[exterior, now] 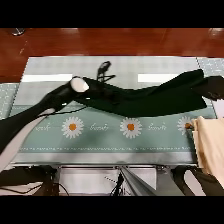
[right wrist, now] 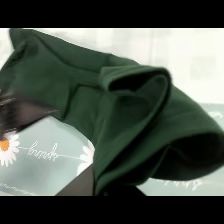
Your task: Fold the shirts.
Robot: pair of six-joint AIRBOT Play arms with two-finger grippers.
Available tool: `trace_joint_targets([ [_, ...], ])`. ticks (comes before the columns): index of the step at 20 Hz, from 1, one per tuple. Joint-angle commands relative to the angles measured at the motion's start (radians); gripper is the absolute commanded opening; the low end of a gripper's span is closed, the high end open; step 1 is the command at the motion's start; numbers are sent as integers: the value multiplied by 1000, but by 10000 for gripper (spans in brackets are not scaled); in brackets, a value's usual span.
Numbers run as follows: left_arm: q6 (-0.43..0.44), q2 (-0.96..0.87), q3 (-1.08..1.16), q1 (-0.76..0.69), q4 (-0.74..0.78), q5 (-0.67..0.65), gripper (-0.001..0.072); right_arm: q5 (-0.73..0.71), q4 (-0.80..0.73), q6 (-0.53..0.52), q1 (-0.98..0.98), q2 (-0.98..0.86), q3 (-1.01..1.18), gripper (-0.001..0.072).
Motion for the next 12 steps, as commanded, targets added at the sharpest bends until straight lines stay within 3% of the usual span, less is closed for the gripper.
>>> trace_joint_targets([
  [1, -125, -253, 279, -133, 1, -32, 28, 10, -17, 48, 0, 104, -41, 24],
  [4, -165, -371, 408, -230, -70, -95, 29, 1, -17, 47, 0, 103, -41, 24],
  [6, -164, -408, 431, -289, -169, -104, 29, -29, -17, 48, 0, 103, -41, 24],
  [8, -156, -417, 437, -318, -175, -121, 29, -36, -16, 48, 0, 96, -41, 25],
  [12, -152, -406, 478, -165, -175, -262, 29, -25, -13, 47, 19, 68, -41, 25],
])
